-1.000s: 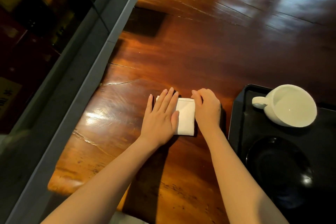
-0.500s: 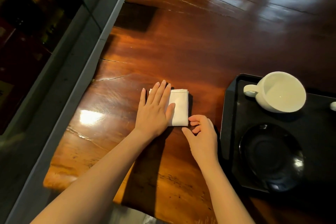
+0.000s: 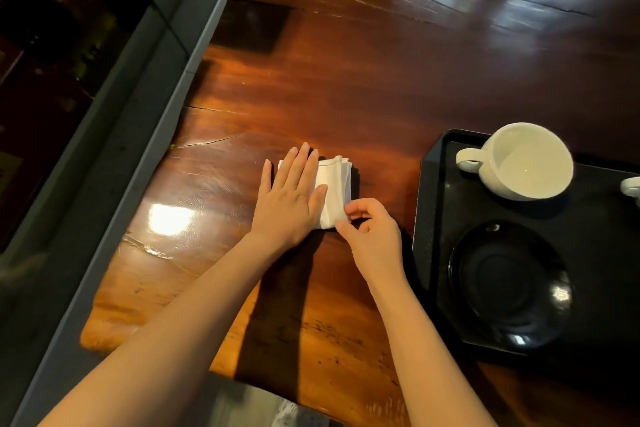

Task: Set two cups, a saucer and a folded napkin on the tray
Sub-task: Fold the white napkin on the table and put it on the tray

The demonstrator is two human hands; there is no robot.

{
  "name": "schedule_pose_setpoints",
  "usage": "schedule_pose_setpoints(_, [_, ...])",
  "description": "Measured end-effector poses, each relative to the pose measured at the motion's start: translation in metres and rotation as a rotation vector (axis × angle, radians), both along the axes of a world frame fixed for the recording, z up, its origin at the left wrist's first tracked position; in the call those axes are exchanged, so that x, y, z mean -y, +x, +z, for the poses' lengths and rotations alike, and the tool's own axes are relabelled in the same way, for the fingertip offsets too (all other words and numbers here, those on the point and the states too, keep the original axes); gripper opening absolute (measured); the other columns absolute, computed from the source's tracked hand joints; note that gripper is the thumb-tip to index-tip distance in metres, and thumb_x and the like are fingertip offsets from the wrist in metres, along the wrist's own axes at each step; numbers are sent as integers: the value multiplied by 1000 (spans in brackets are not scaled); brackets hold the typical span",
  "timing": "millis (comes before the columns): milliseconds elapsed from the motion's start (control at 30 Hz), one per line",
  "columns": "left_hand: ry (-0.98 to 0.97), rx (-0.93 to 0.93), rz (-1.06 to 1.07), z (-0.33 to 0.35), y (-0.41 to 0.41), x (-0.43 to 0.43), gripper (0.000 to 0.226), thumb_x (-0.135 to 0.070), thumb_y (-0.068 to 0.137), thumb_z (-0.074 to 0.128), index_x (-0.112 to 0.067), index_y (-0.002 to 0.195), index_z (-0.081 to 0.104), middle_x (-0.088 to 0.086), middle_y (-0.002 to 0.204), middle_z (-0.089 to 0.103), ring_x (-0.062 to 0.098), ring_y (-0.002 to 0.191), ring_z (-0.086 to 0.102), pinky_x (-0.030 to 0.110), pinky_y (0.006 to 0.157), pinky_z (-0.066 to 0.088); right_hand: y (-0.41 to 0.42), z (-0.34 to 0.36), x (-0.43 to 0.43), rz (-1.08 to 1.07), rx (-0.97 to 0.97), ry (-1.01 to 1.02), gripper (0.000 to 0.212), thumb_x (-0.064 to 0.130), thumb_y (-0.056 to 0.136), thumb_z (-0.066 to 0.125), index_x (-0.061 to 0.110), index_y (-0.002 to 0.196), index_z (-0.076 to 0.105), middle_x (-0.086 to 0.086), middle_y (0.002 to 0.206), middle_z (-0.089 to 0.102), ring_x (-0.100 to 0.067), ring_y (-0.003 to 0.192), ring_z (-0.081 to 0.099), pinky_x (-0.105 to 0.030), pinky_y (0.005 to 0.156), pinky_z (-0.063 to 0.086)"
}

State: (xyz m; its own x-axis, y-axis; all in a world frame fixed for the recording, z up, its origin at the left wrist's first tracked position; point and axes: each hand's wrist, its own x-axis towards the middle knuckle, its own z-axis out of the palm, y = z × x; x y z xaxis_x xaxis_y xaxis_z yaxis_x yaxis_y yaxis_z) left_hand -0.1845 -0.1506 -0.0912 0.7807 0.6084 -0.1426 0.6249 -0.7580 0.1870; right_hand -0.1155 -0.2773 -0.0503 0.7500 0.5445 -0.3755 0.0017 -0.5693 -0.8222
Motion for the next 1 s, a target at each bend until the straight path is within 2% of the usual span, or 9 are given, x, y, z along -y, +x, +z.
schedule_pose_setpoints(167, [5, 3, 12, 1, 1, 1, 73, -54, 85, -4, -22, 150, 6, 0, 161, 4, 18, 149, 1, 44, 118, -5, 4, 0, -1, -37, -27, -113, 29, 23, 81, 70, 15, 105, 55, 8, 93, 54, -3, 73, 50, -7, 55, 35])
schedule_pose_setpoints(267, [11, -3, 15, 0, 1, 1, 73, -55, 86, -4, -23, 150, 6, 0, 161, 4, 18, 149, 1, 45, 118, -3, 5, 0, -6, -42, -35, -158, 29, 26, 81, 69, 15, 103, 55, 4, 94, 55, -6, 72, 50, -9, 54, 35])
schedule_pose_setpoints(400, [21, -8, 19, -1, 2, 1, 73, -56, 86, -4, -23, 150, 6, 0, 161, 4, 18, 149, 1, 46, 119, -2, 4, 2, -9, 9, -15, -206, 26, 28, 82, 68, 13, 103, 60, -7, 105, 63, -12, 83, 54, -10, 56, 37])
schedule_pose_setpoints(467, [15, -3, 17, 1, 2, 1, 73, -55, 86, -5, -23, 150, 6, 0, 161, 4, 18, 149, 1, 47, 120, -1, 5, 2, -10, -1, -36, -178, 23, 26, 82, 68, 15, 101, 61, -7, 106, 63, -13, 84, 56, -11, 59, 40])
schedule_pose_setpoints(567, [14, 7, 15, 3, 1, 2, 73, -53, 85, -6, -21, 150, 6, 1, 161, 5, 18, 149, 2, 47, 120, 0, 3, 2, -10, -46, -97, -57, 14, 19, 78, 71, 21, 86, 59, -2, 101, 63, -13, 88, 58, -16, 67, 47])
schedule_pose_setpoints(700, [20, 21, 4, 4, 0, 2, 75, -55, 86, -11, -20, 150, 8, 2, 161, 7, 19, 149, 4, 47, 119, 1, 0, 7, -11, 60, 77, -1, 16, 17, 79, 70, 21, 80, 55, 9, 87, 56, -4, 72, 53, -7, 62, 38])
schedule_pose_setpoints(767, [27, 24, -1, 3, 0, 2, 78, -56, 85, -16, -20, 150, 9, 2, 160, 9, 19, 148, 5, 47, 119, 2, 2, 9, -11, 104, 91, 2, 16, 16, 81, 69, 20, 82, 53, 11, 86, 54, -3, 70, 53, -6, 60, 37])
schedule_pose_setpoints(900, [26, 18, 12, 0, 0, 2, 68, -49, 90, 1, -20, 150, 10, 2, 160, 9, 18, 149, 5, 46, 118, 0, 7, 7, -8, 176, 38, -75, 23, 18, 83, 66, 18, 100, 51, 9, 97, 52, -6, 85, 53, -9, 62, 43])
schedule_pose_setpoints(1000, [26, 22, 17, 1, 1, 2, 69, -50, 89, 2, -20, 150, 11, 2, 160, 10, 19, 149, 6, 46, 118, -1, 10, 6, -7, 219, 73, -184, 31, 24, 85, 65, 17, 112, 52, 0, 107, 56, -10, 90, 54, -15, 67, 45])
